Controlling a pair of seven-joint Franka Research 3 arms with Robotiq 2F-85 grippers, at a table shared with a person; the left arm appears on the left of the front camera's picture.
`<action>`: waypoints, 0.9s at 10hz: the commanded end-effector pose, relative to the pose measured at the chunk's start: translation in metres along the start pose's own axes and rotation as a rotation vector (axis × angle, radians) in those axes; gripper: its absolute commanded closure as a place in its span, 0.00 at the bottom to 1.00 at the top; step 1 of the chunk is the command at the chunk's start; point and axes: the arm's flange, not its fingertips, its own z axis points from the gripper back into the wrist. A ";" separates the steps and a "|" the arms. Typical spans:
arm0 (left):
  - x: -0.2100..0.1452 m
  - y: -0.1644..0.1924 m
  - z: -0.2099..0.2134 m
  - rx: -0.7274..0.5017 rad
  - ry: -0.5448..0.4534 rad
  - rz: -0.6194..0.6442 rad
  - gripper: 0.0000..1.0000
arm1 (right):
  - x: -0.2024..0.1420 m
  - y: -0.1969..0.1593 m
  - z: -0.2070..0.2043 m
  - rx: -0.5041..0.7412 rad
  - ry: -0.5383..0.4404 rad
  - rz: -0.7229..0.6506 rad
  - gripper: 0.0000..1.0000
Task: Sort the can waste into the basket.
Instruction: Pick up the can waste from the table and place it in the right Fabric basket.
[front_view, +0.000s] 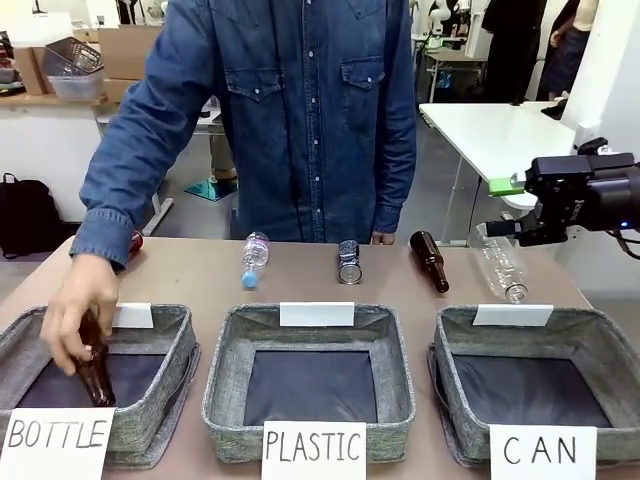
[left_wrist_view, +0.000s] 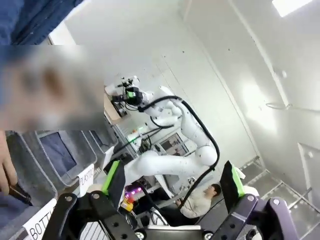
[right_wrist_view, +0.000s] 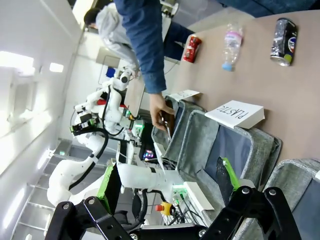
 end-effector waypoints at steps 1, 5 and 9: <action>-0.016 0.013 -0.020 0.015 0.010 0.034 0.00 | 0.004 0.001 -0.002 0.021 -0.014 0.007 0.00; -0.004 0.022 -0.024 0.059 0.010 0.083 0.00 | 0.004 0.001 -0.002 0.021 -0.014 0.007 0.00; 0.010 0.034 -0.029 0.098 0.001 0.137 0.00 | 0.004 0.001 -0.002 0.021 -0.014 0.007 0.00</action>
